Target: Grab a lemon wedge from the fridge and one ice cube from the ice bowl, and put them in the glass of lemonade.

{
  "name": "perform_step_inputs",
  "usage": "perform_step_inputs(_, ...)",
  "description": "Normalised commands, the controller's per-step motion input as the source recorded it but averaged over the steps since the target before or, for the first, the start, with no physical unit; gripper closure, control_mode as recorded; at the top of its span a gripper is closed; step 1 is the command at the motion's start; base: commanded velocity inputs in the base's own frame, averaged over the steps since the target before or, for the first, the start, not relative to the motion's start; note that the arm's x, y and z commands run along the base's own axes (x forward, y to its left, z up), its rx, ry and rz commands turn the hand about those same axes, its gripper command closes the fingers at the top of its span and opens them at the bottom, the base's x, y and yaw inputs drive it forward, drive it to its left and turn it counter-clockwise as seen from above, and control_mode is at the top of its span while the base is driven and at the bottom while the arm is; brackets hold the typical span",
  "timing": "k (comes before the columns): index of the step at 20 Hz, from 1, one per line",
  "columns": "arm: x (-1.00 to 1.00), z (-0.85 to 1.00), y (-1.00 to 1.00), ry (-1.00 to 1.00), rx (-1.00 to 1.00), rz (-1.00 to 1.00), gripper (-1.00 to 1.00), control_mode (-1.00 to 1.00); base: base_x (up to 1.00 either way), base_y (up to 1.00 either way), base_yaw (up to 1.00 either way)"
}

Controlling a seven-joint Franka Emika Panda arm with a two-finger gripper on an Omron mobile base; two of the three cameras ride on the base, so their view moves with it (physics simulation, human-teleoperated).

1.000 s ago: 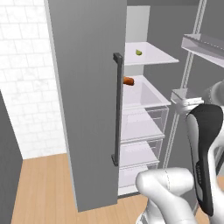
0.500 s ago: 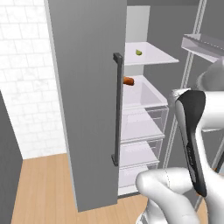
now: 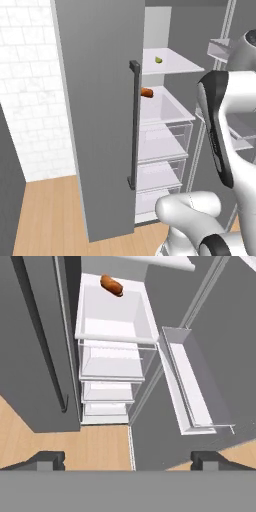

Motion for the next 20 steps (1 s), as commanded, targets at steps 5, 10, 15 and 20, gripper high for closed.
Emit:
perform_step_inputs(5,-0.13,0.00,0.24,-0.02,0.00,-0.04,-1.00,-1.00,0.00,0.00,0.00)
perform_step_inputs(10,-0.01,0.00,0.02,0.00,0.00,-0.02,-1.00,-1.00,0.00,0.00,0.00)
perform_step_inputs(15,-0.61,-0.14,0.00,-0.12,0.03,0.00,-1.00,-1.00,0.00,0.00,0.00)
perform_step_inputs(20,-0.60,-0.30,0.00,-0.07,0.04,0.00,-1.00,-1.00,0.00,0.00,0.00)
